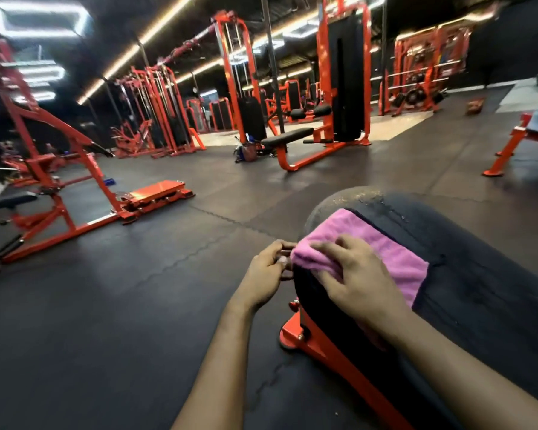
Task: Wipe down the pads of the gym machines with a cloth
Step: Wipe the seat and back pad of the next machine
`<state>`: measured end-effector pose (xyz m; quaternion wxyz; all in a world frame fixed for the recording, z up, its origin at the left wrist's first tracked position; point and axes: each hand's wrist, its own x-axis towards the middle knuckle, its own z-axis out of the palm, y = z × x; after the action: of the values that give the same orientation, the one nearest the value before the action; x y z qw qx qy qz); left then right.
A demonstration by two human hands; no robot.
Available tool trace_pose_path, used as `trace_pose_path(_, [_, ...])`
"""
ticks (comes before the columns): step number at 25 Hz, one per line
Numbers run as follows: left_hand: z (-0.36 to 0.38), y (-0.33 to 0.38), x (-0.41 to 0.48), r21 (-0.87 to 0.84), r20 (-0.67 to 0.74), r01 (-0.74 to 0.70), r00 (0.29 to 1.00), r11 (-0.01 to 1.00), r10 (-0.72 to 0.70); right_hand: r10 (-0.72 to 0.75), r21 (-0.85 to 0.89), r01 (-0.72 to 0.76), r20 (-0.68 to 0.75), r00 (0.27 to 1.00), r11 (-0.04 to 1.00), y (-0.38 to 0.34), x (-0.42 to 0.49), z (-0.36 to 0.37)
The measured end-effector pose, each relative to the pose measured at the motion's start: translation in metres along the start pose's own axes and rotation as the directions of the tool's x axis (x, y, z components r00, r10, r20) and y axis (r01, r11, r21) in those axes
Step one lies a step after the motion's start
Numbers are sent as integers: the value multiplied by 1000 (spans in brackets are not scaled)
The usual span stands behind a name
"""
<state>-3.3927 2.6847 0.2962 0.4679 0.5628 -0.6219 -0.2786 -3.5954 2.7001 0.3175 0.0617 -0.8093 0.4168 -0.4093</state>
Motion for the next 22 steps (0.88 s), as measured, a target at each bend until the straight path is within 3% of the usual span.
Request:
trace_pose_path(2, [-13,5,4,34,-9,-16,1000,999,16,69,-179,-31,210,975,983,2,-5,2])
trace_pose_path(4, [-15,6,8,107,-144,-97,983,990,111,107,-248,-20,345,932,969,7,-5,14])
trace_pose_path(6, [-10,6,6,125,-250,-167,949,978,194,117,-231,-43,317,941,972,10,12,26])
trace_pose_path(9, [-5,3,-2,155,-289,-188,930,970,226,254,-214,-208,214,943,954,6,38,30])
trace_pose_path(11, [-6,5,-6,142,-339,-148,922,979,189,182,-225,-140,176,967,964,5,26,33])
trace_pose_path(14, [-7,5,-3,108,-376,-149,909,983,179,15,-224,40,237,971,974,15,9,32])
trace_pose_path(18, [1,13,4,123,-384,-177,899,977,211,169,-208,-128,193,967,970,19,62,39])
trace_pose_path(22, [2,17,9,100,-463,-158,867,982,187,-25,-142,55,209,978,988,38,53,42])
